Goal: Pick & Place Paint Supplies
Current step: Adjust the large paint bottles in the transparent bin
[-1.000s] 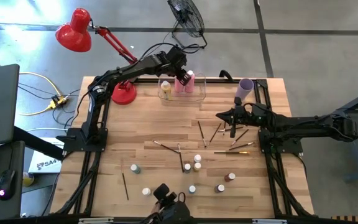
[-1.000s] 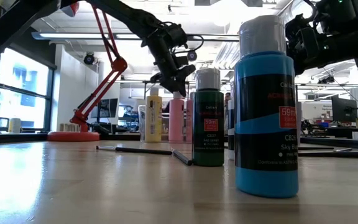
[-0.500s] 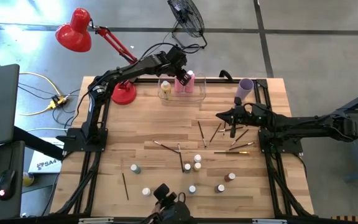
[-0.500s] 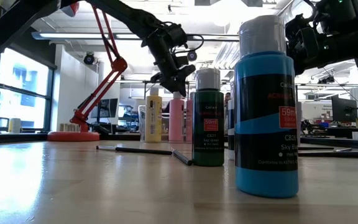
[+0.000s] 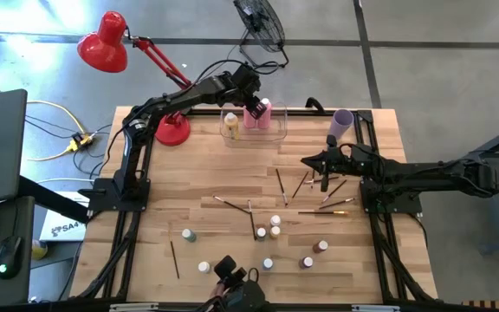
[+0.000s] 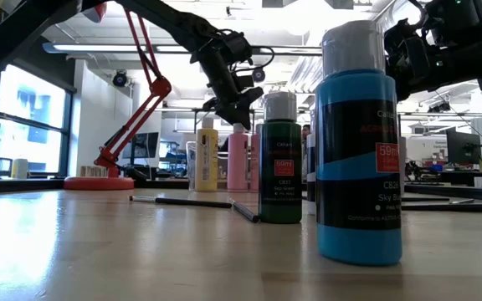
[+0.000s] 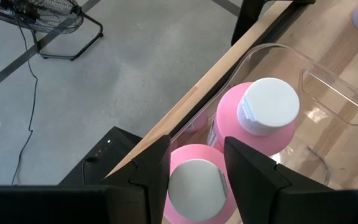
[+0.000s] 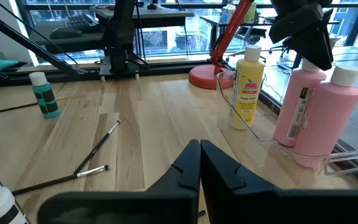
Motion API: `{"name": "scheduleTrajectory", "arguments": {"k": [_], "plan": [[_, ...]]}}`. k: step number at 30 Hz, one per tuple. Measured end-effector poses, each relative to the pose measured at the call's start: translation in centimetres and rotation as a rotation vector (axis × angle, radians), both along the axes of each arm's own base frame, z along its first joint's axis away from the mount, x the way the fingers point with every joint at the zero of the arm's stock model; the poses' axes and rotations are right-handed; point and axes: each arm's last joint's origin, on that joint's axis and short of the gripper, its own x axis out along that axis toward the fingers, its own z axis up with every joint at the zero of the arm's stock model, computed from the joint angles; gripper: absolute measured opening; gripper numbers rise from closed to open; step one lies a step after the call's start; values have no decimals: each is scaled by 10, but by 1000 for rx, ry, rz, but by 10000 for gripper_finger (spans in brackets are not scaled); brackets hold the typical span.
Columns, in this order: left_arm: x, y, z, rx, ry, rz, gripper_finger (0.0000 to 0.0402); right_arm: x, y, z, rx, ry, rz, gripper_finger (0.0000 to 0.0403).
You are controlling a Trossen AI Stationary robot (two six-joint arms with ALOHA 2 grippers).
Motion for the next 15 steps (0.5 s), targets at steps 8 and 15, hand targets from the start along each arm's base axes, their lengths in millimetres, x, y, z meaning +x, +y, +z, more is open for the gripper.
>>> {"name": "scheduleTrajectory", "arguments": {"k": [8, 15], "plan": [[0, 0, 0, -4, -2, 4, 148, 0, 0, 0, 0, 0, 0, 2], [0, 0, -1, -3, 4, 0, 148, 0, 0, 0, 0, 0, 0, 2]]}}
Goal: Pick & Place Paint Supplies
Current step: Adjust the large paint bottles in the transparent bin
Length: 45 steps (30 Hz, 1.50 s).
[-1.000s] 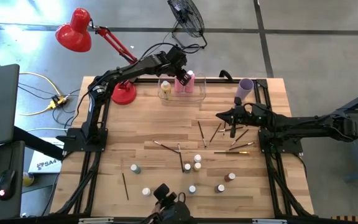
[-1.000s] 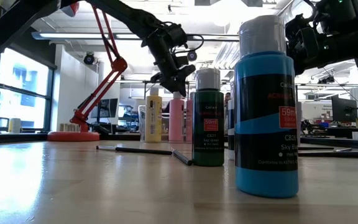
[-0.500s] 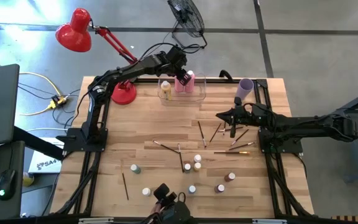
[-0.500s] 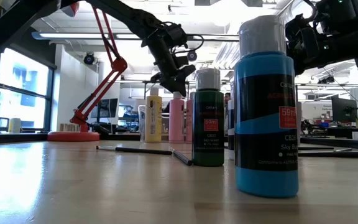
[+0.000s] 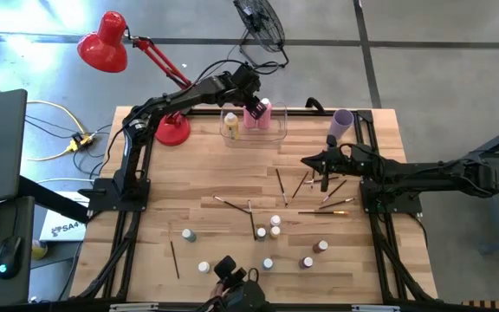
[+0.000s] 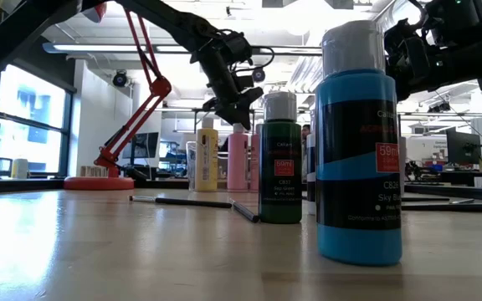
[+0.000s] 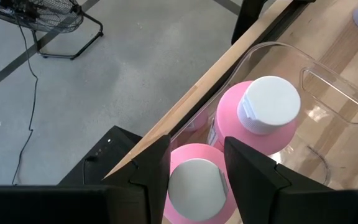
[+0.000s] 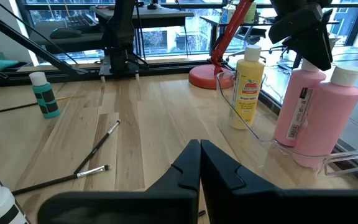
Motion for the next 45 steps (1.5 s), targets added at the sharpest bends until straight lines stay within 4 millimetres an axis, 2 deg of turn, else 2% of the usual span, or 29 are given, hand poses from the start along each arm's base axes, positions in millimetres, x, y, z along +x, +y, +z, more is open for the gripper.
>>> {"name": "scheduleTrajectory", "arguments": {"k": [19, 31, 45], "plan": [[1, -1, 0, -28, -19, -34, 150, 0, 0, 0, 0, 0, 0, 2], [1, -2, 0, -37, -25, -45, 252, 0, 0, 0, 0, 0, 0, 2], [1, -2, 0, -37, -24, -44, 258, 0, 0, 0, 0, 0, 0, 2]]}}
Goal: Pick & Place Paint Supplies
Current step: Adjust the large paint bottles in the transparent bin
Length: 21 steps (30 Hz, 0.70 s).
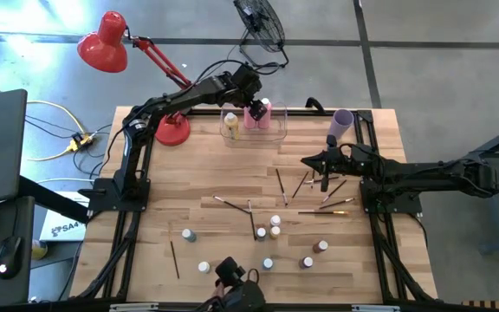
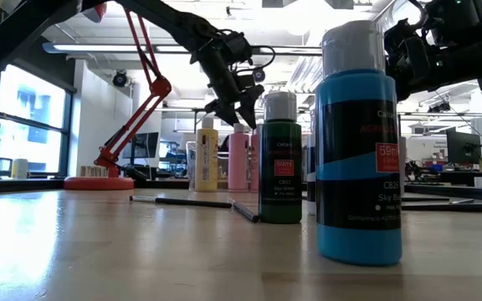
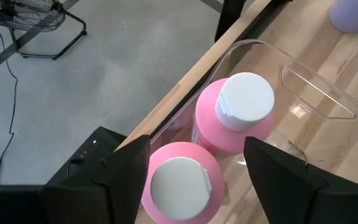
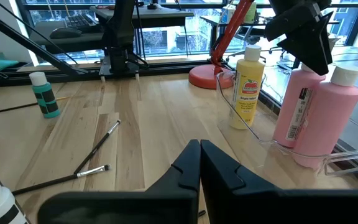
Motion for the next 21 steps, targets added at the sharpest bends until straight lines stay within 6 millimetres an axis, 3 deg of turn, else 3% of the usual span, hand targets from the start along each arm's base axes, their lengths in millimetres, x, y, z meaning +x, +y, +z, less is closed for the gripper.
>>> {"name": "scheduleTrajectory", "arguments": {"k": [21], "plan": [[-11, -8, 26, 24, -33, -33, 258, 0, 0, 0, 0, 0, 1, 2]]}}
